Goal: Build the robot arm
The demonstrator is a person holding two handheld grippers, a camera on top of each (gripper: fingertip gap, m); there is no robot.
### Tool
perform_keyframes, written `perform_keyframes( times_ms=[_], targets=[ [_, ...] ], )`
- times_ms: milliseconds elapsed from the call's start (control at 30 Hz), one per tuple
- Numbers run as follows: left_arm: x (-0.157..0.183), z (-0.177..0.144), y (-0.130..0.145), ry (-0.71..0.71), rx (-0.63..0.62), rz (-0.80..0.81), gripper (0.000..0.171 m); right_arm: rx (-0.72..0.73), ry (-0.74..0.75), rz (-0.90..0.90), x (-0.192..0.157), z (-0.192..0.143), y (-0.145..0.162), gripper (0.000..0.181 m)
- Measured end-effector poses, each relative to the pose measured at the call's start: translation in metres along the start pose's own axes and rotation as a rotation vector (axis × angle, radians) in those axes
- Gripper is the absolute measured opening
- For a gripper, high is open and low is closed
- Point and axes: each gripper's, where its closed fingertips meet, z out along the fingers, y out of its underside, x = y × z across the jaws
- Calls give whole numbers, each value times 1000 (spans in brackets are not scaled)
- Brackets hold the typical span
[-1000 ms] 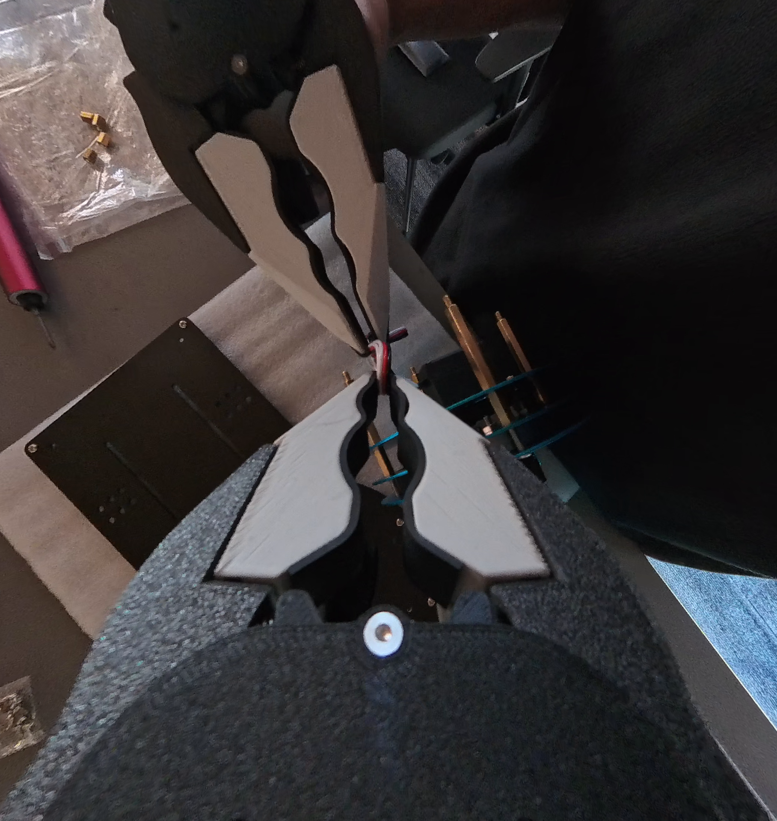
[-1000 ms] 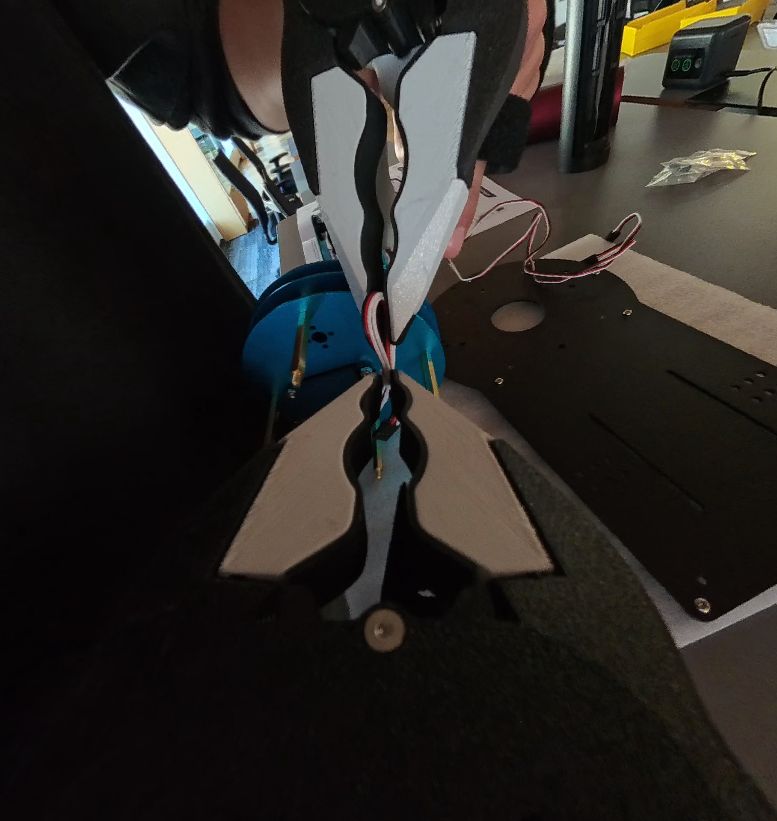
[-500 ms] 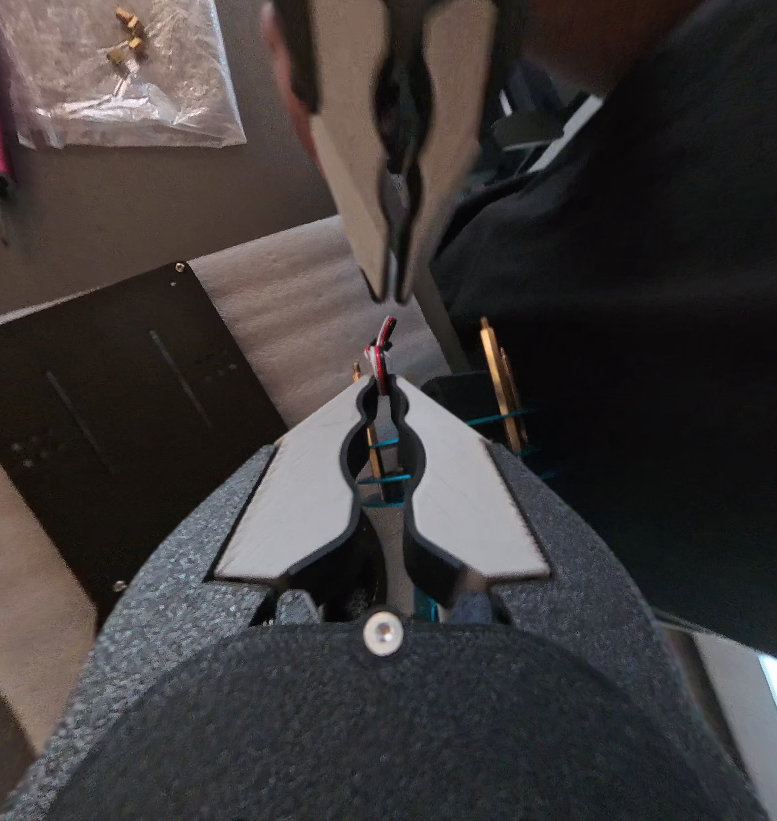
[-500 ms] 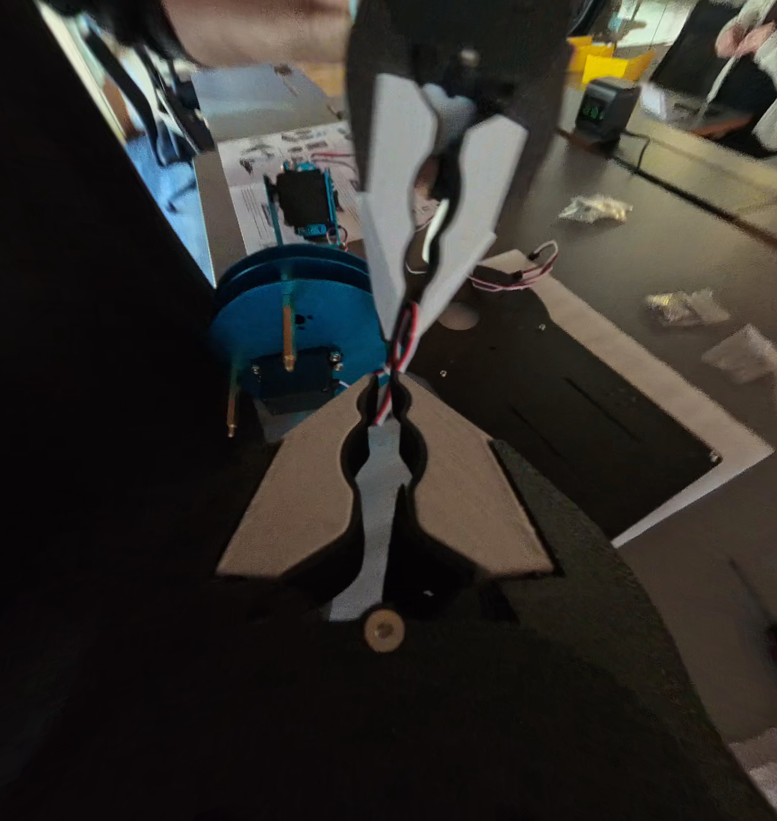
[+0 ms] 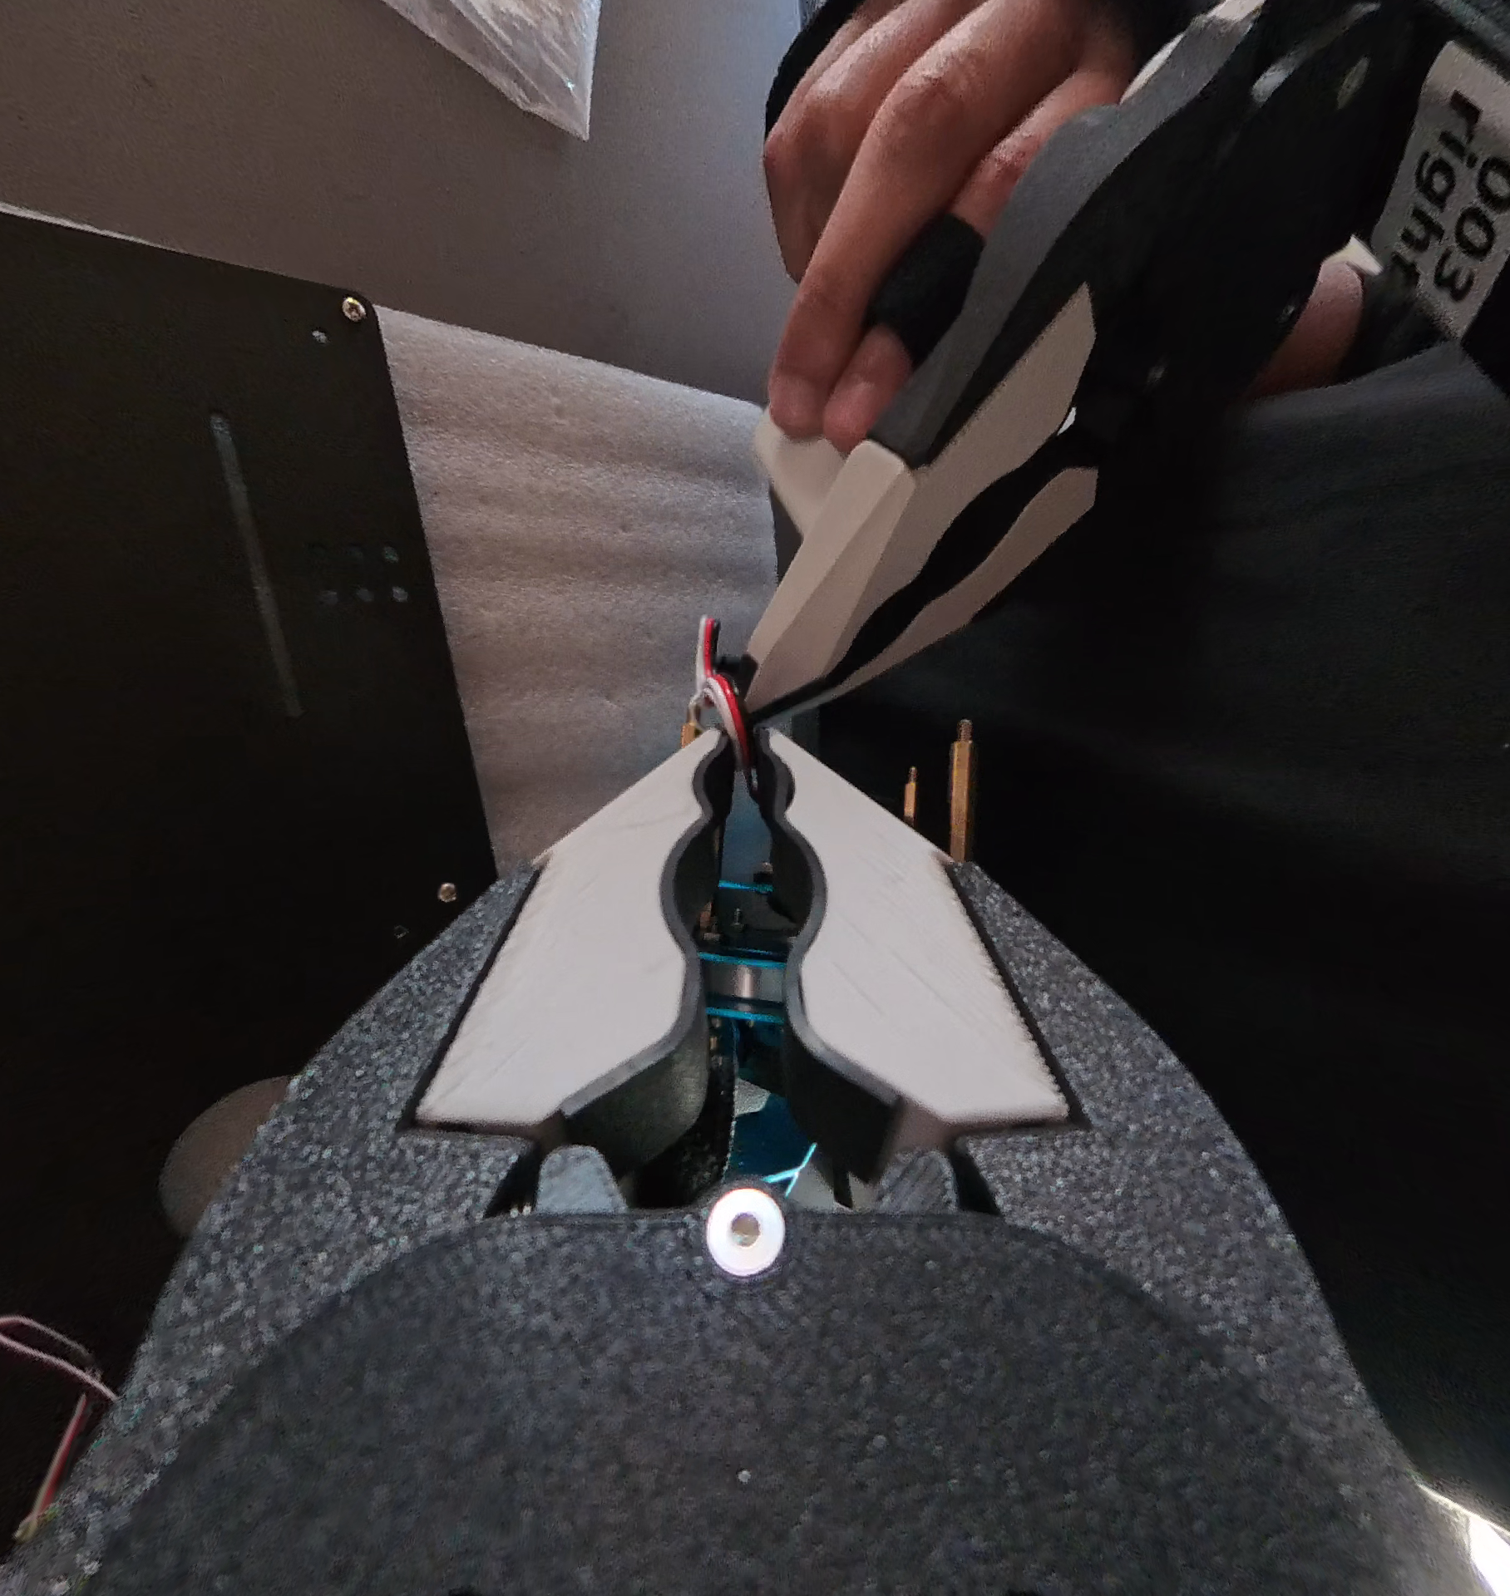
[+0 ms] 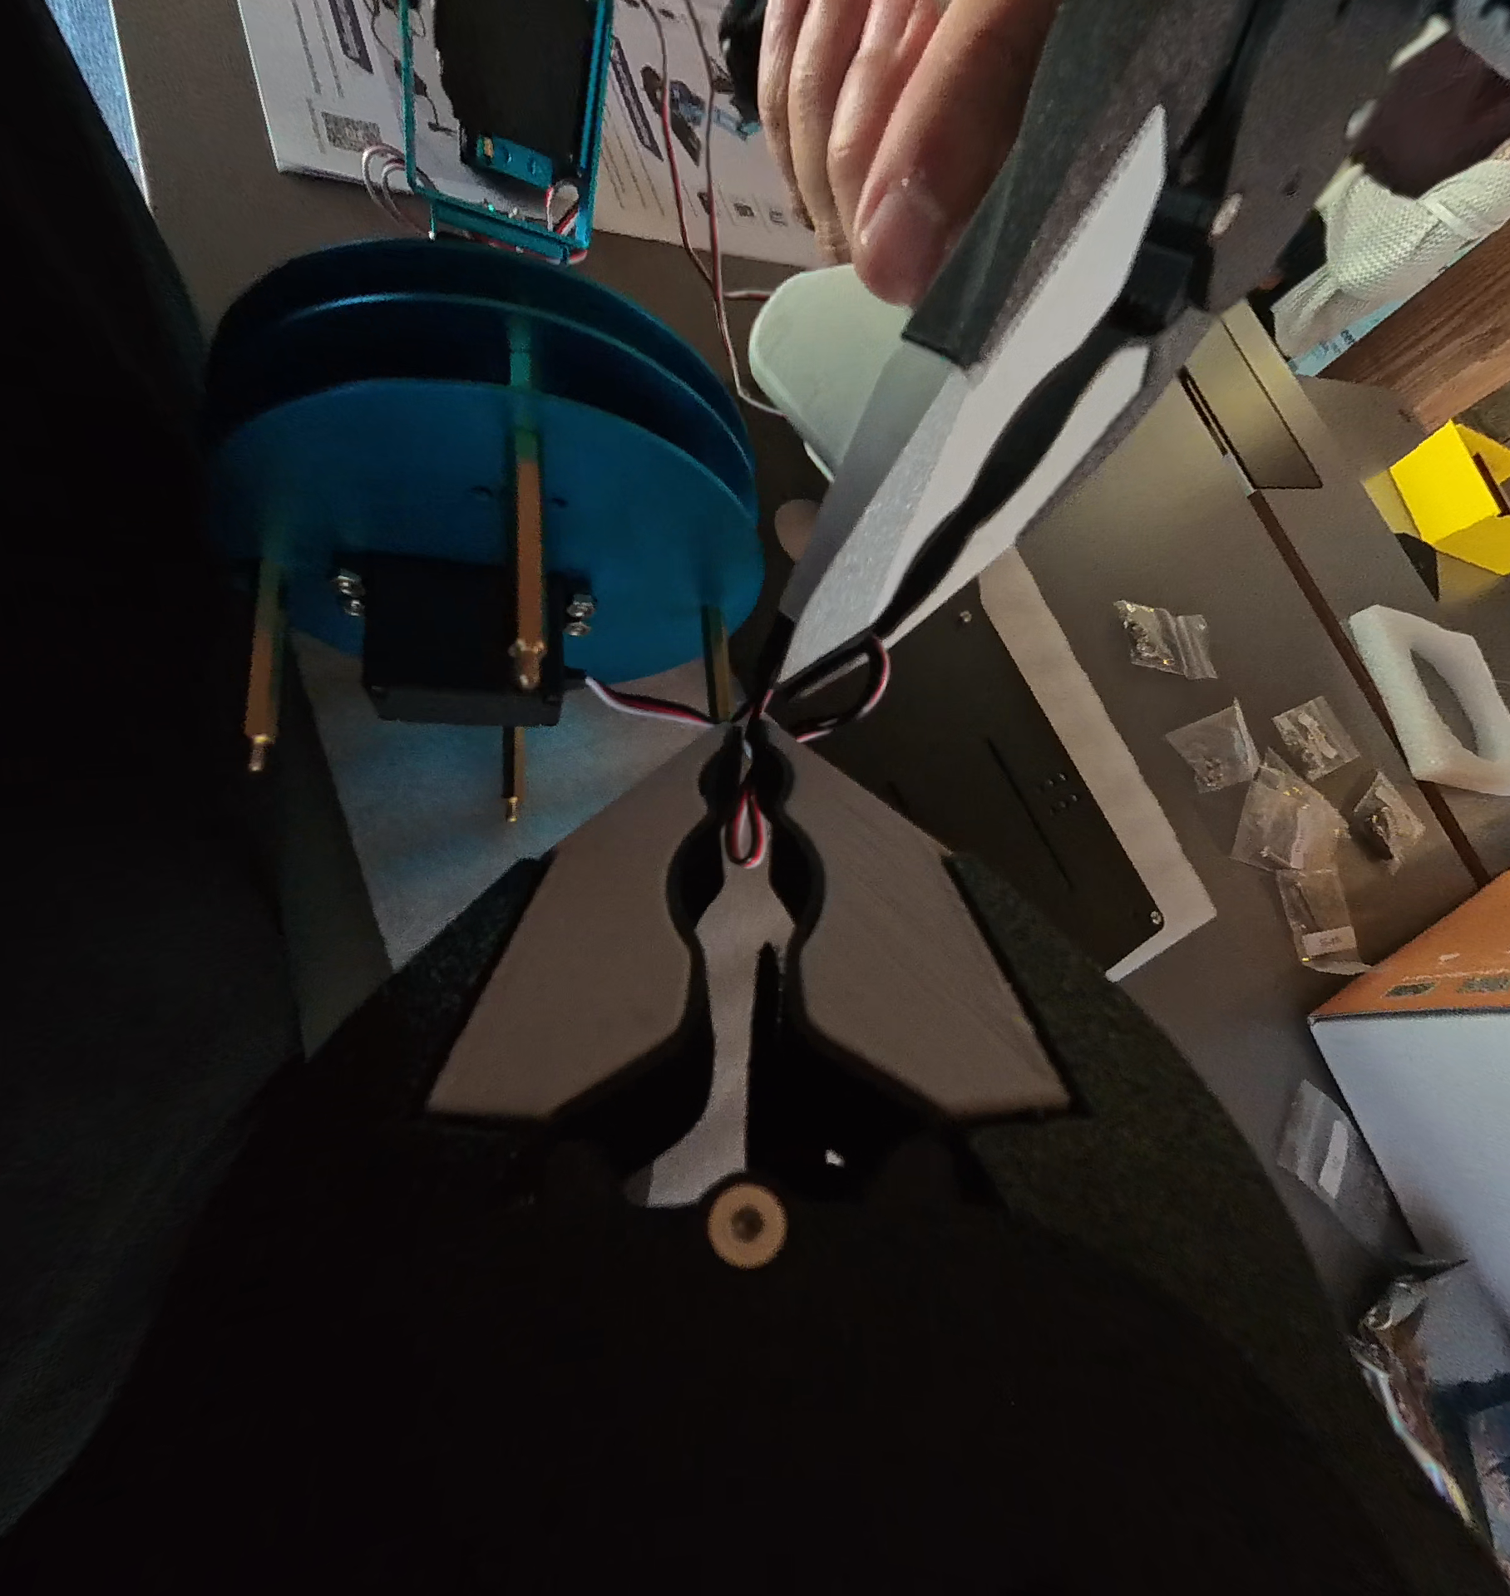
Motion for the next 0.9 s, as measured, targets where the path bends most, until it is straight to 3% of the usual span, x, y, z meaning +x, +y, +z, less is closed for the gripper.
perform_keyframes(
  times_ms=[300,600,767,900],
  targets=[
    [1,-12,5,-34,20,76,3,42,-52,206,7,-32,23,0],
    [12,-4,-4,-100,57,210,4,245,37,474,47,-76,30,0],
    [6,2,-10,-222,66,257,4,140,265,666,114,-118,108,0],
    [-14,5,-11,-412,17,173,5,-179,500,770,178,-174,218,0]
  ],
)
